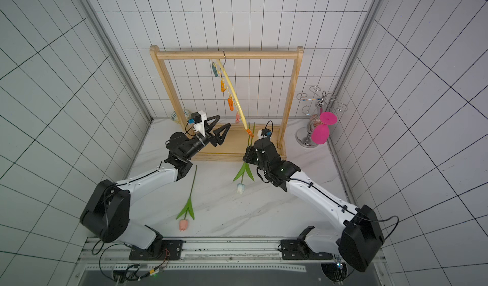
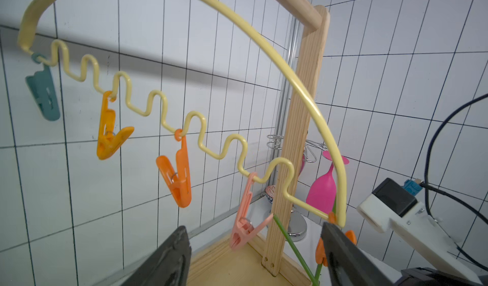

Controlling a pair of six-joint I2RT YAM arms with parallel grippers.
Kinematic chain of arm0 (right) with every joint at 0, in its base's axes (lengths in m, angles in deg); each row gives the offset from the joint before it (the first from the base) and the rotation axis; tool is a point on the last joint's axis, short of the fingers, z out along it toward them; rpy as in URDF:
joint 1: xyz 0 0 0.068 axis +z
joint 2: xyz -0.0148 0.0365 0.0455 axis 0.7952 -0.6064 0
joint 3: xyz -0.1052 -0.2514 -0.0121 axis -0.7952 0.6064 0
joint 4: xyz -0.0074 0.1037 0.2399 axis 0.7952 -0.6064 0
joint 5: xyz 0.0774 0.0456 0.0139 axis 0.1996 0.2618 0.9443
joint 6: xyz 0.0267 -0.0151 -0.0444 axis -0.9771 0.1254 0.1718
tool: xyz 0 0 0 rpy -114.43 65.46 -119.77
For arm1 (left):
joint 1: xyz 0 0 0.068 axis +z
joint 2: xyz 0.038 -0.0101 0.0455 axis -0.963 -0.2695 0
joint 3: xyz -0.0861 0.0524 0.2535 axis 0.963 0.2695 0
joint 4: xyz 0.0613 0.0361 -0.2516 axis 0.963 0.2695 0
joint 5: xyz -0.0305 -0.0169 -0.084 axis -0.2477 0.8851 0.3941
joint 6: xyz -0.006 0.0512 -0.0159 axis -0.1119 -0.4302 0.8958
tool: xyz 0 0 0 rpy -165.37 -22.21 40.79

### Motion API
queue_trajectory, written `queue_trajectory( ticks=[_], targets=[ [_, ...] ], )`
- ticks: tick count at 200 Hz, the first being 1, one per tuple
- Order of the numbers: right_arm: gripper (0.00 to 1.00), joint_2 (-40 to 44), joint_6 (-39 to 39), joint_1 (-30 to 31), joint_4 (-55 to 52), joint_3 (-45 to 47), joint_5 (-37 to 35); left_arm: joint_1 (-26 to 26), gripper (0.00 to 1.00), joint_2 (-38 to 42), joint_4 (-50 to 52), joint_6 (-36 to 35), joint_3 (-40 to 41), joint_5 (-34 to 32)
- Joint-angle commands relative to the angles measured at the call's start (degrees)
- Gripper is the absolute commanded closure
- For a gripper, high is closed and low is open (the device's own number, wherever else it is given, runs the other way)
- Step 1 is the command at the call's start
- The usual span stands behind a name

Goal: Dry the flowers on a clothes hanger
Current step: Open the clamp at the hanger.

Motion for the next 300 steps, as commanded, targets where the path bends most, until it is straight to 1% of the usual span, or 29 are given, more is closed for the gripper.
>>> queue_trajectory(
  ticks=[1, 37, 52, 75, 94, 119, 134, 146, 163, 231, 240, 258, 274, 300],
  targets=[
    [1.00, 0.30, 2.47, -1.12, -0.18, -4.53, 0.29, -0.86, 0.21, -2.46, 3.87, -8.86, -3.30, -0.66],
    [1.00, -0.80, 3.55, -2.60, 0.03, -6.39, 0.48, -0.85, 0.22, -5.84, 6.67, -10.07, -7.83, 0.83],
    [1.00, -1.24, 3.89, -3.39, 0.13, -6.98, 0.83, -0.86, 0.24, -6.95, 8.71, -11.96, -8.97, 0.94],
    [1.00, -1.40, 4.72, -4.28, 0.79, -7.41, 1.42, -0.80, 0.24, -8.09, 11.23, -14.65, -10.24, 0.91],
    [1.00, -1.71, 5.05, -5.11, 1.37, -7.48, 2.85, -0.74, 0.24, -9.12, 14.01, -15.77, -12.10, 1.02],
    [1.00, -2.14, 5.89, -5.44, 3.02, -7.41, 5.05, -0.87, 0.25, -10.26, 14.49, -15.94, -14.01, 0.87],
    [1.00, -2.54, 6.42, -5.56, 3.41, -7.55, 5.98, -0.88, 0.28, -10.99, 14.77, -15.83, -15.28, 0.42],
    [1.00, -2.86, 6.97, -5.69, 3.90, -7.42, 6.90, -0.91, 0.33, -11.64, 15.92, -15.97, -16.60, 0.50],
    [1.00, -3.11, 7.37, -5.80, 4.51, -7.30, 7.64, -1.03, 0.35, -12.32, 17.61, -16.44, -18.01, 1.00],
    [1.00, -2.69, 8.06, -5.88, 5.74, -7.31, 8.30, -3.21, 0.36, -13.31, 21.61, -19.08, -20.28, 0.53],
    [1.00, -2.62, 8.07, -5.88, 5.71, -7.28, 8.47, -3.26, 0.36, -13.41, 21.67, -18.91, -20.50, 0.43],
    [1.00, -2.57, 8.13, -5.88, 5.55, -7.49, 8.81, -3.44, 0.42, -13.48, 22.04, -18.56, -20.99, 0.08],
    [1.00, -2.44, 8.32, -5.88, 5.41, -7.64, 8.83, -3.60, 0.46, -13.36, 22.31, -18.46, -21.20, -0.26],
    [1.00, -2.57, 8.40, -5.88, 5.15, -7.75, 9.07, -3.61, 0.47, -12.78, 22.22, -18.46, -21.22, -0.78]
  ],
)
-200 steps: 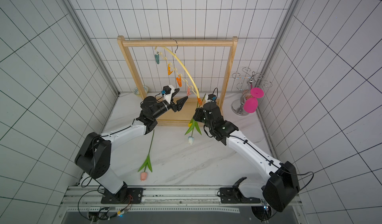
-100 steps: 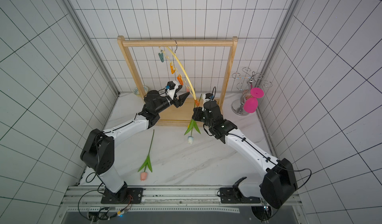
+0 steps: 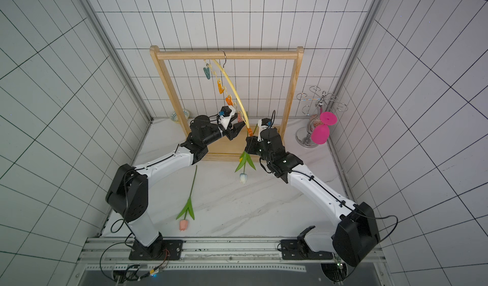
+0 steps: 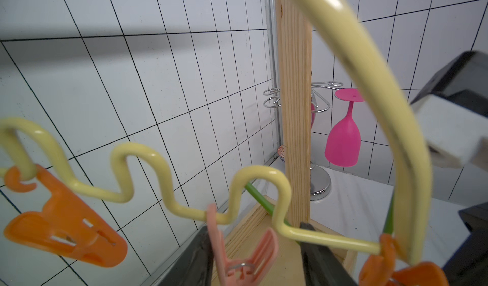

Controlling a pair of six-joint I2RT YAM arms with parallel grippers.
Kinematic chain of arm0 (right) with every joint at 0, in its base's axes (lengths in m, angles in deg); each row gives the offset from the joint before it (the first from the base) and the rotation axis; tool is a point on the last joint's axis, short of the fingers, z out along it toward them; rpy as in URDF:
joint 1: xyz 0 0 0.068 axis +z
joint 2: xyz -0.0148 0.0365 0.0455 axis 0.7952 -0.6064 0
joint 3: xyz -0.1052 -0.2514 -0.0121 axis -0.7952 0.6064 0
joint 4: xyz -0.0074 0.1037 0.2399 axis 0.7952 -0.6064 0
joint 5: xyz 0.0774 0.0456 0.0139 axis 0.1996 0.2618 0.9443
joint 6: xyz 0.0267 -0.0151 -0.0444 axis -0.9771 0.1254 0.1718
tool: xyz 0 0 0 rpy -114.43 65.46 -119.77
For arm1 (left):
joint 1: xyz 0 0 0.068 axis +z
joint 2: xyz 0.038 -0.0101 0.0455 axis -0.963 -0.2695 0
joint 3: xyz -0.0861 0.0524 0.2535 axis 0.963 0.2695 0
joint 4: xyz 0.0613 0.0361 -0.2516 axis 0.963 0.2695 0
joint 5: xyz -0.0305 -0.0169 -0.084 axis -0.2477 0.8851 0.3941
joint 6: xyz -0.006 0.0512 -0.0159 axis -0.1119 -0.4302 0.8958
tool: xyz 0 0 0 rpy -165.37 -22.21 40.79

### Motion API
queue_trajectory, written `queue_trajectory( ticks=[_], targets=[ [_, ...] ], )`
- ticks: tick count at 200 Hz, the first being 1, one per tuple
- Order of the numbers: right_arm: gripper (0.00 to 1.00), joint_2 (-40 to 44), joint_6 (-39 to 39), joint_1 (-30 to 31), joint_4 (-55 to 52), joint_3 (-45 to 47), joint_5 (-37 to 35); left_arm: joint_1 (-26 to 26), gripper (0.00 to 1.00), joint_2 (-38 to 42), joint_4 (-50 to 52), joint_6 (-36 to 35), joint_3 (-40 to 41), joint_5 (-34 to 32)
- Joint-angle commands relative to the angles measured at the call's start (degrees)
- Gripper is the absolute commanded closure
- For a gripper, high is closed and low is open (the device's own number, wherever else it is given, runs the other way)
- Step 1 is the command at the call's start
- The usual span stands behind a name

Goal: Dry the flowers on a clothes hanger
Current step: Open the clamp at the hanger.

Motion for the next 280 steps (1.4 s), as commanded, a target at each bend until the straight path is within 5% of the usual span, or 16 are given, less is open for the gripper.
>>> queue_trajectory(
  ticks=[1, 109, 154, 214, 280],
  targets=[
    [1.00, 0.24, 1.01, -0.53, 0.67, -3.54, 0.73, -0.09, 0.47, -0.11, 0.63, -0.34, -1.27, -0.91],
    [1.00, 0.02, 1.10, -0.53, -0.50, -4.48, 1.10, -0.14, 0.63, 0.01, 0.28, 0.35, -1.22, -1.93],
    [1.00, 0.10, 0.93, -0.52, -0.51, -4.61, 1.03, -0.22, 0.41, -0.06, 0.01, 0.77, -1.13, -2.02],
    [1.00, 0.32, 0.79, -0.53, -0.51, -4.17, 1.11, -0.97, 0.42, -0.94, -0.25, 0.72, -1.55, -2.42],
    [1.00, 0.69, 1.01, -0.61, -0.55, -3.58, 1.01, -1.19, 0.65, -1.40, -0.34, 0.71, -2.10, -2.60]
  ],
)
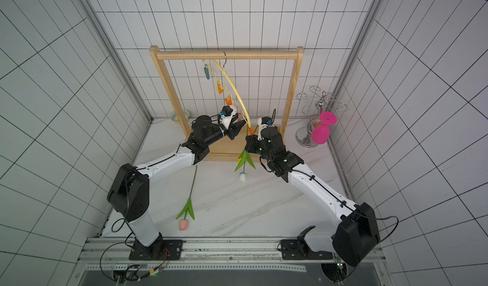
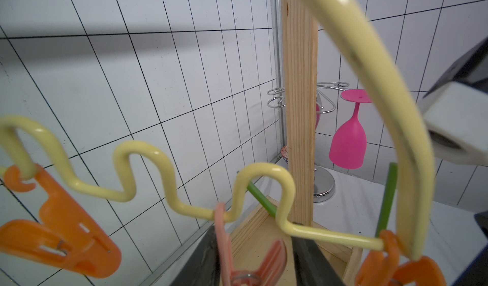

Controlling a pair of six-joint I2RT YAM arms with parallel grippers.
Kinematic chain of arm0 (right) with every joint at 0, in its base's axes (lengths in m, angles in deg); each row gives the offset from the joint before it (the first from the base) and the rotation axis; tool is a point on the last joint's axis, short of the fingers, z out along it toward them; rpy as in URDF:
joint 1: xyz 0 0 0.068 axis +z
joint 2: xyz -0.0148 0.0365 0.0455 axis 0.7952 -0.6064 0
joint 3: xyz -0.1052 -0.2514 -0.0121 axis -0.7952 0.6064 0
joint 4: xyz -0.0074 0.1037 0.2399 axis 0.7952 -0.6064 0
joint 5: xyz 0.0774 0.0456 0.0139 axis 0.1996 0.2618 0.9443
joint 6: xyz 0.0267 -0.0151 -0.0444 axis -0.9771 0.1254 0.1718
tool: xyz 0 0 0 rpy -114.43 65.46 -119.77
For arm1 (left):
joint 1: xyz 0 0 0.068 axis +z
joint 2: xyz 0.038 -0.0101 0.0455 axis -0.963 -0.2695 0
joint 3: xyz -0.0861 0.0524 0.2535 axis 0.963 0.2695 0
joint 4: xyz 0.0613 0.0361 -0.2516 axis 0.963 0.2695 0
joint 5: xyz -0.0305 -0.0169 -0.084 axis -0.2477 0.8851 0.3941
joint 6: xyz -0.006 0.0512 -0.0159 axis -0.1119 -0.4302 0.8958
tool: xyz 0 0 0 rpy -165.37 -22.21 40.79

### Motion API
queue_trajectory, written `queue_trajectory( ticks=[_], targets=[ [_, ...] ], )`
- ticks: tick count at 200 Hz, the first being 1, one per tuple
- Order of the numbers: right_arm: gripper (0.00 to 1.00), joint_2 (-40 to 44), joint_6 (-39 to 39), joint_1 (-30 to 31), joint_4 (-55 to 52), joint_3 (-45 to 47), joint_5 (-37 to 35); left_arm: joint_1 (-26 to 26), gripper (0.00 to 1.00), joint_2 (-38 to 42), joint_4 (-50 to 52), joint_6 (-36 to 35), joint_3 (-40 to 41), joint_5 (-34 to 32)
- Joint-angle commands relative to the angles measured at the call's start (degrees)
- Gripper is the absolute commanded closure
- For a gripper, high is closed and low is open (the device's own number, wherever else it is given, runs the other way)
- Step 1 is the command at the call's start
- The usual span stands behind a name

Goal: Dry the flowers on a clothes hanger
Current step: Open the clamp at the hanger.

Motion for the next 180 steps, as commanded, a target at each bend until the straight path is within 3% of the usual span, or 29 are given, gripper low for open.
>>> queue_trajectory(
  ticks=[1, 24, 52, 87, 110, 146, 180],
  targets=[
    [1.00, 0.72, 0.99, -0.33, -0.05, -2.40, 0.16, -0.34, 0.65, -0.73, -0.36, -0.06, -1.55, -0.42],
    [1.00, 0.43, 1.03, -0.38, 0.10, -2.23, -0.08, -0.43, 0.71, -0.37, -0.27, -0.05, -1.42, -0.57],
    [1.00, 0.03, 2.14, -0.37, 3.16, -0.49, -2.34, -0.78, 0.72, 0.75, -0.32, 1.01, -0.83, -0.66],
    [1.00, -1.12, 2.97, -0.55, 17.36, 6.47, -5.37, -1.80, 0.72, 2.85, -0.28, 4.73, -0.32, -1.78],
    [1.00, -2.78, 1.88, -0.60, 25.62, 9.52, -4.32, -3.26, 0.72, 3.84, 1.13, 6.01, -0.75, -3.52],
    [1.00, -4.69, 1.87, -0.56, 28.67, 10.33, -2.20, -4.46, 0.72, 4.51, 5.98, 7.86, -3.01, -7.04],
    [1.00, -3.93, -0.22, -0.55, 33.78, 13.08, -1.73, -4.50, 0.72, 4.96, 5.14, 9.78, -2.54, -6.50]
  ],
)
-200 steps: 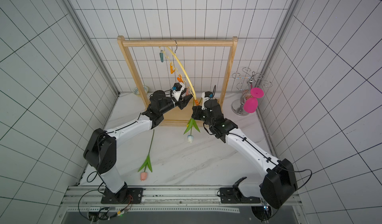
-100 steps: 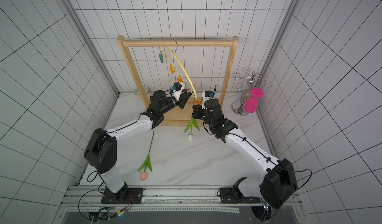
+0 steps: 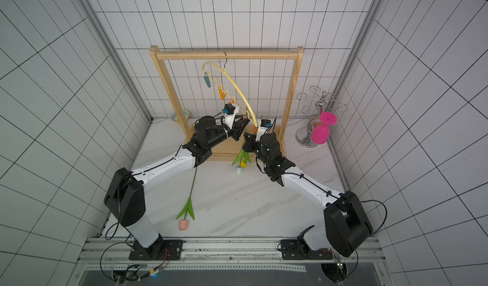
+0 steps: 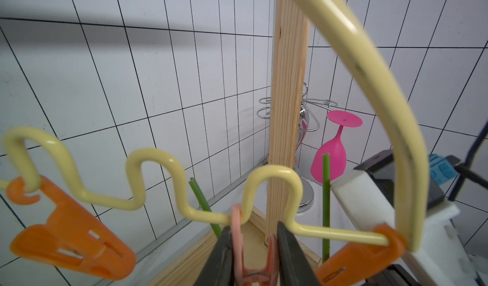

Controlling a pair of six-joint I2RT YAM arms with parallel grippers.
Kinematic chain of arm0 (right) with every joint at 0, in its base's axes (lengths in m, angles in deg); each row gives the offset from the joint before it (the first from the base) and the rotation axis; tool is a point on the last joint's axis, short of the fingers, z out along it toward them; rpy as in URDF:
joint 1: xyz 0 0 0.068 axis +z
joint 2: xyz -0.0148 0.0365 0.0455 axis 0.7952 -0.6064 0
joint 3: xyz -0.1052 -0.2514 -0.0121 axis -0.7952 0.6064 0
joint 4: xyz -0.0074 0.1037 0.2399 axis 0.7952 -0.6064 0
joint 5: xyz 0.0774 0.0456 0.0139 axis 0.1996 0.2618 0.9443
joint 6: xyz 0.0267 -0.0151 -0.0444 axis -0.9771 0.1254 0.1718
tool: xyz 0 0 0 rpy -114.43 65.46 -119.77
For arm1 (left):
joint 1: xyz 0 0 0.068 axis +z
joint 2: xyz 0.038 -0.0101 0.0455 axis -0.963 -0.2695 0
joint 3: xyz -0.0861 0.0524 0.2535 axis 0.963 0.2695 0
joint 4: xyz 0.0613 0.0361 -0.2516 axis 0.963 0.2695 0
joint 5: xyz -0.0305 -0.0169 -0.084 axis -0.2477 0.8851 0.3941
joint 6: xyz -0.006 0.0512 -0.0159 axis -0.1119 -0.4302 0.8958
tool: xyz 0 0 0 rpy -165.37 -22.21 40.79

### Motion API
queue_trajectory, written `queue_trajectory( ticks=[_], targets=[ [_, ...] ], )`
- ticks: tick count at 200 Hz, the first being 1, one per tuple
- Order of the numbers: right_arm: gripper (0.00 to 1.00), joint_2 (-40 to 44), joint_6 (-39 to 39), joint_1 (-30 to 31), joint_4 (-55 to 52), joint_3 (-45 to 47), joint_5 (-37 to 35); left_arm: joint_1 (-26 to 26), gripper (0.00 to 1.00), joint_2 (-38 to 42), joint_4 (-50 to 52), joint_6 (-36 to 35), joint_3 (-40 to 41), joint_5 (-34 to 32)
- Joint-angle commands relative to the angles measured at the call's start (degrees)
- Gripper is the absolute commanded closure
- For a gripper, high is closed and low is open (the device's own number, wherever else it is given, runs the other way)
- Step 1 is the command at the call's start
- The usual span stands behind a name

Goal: Dry the flowers on a clothes hanger
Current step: Open the clamp at the hanger, then clamp the flower onto the hanger.

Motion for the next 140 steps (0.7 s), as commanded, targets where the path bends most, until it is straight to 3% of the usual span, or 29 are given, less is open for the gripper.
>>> queue_trajectory(
  ticks=[1, 71, 140],
  targets=[
    [1.00, 0.78, -1.56, -0.53, 6.89, 3.09, 0.82, -0.12, 0.72, 2.09, 0.09, 2.18, -0.83, -0.78],
    [1.00, 4.26, -3.93, -0.53, 8.70, 5.98, 2.16, -0.14, 0.73, 2.01, -2.69, 3.76, 0.17, -0.65],
    [1.00, 2.62, -4.25, -0.55, 8.62, 5.29, 3.02, -0.21, 0.75, 2.20, -4.88, 6.08, 0.66, -0.90]
  ],
)
